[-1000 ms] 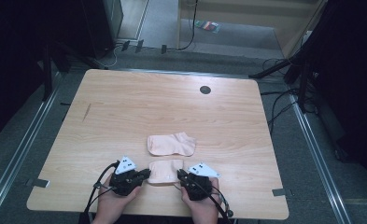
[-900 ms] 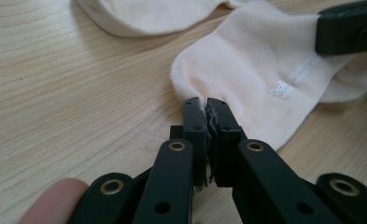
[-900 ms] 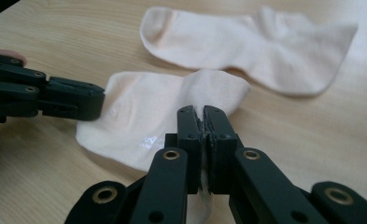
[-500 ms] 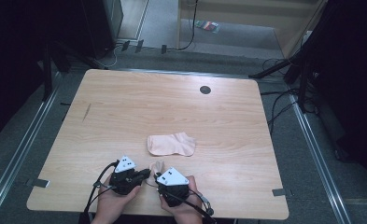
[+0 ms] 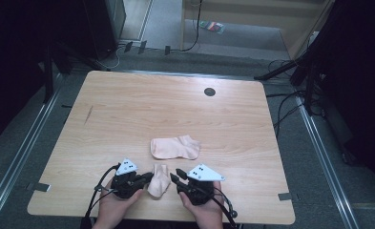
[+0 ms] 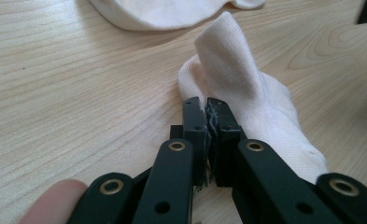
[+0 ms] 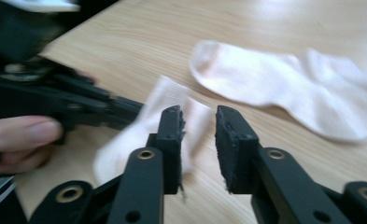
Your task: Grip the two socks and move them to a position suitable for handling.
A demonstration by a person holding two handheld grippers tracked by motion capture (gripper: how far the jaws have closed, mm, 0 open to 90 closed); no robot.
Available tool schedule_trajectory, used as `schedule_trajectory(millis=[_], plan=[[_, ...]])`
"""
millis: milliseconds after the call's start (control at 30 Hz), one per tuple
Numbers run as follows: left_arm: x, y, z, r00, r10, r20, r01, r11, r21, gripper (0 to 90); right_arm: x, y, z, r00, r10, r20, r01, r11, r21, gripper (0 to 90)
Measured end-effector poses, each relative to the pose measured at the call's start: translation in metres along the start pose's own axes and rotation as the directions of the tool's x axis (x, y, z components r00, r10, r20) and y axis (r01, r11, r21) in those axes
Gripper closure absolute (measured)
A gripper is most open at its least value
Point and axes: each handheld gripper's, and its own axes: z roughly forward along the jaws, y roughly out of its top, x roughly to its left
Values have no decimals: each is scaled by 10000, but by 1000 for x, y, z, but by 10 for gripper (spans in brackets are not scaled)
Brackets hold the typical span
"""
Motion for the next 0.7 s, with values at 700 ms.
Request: schedule_trajectory(millis=[700], plan=[[-1,0,0,10000,41,1,-41,10000,-43,880,5,-20,39,9942,930,-537,-833,9833,1616,797]])
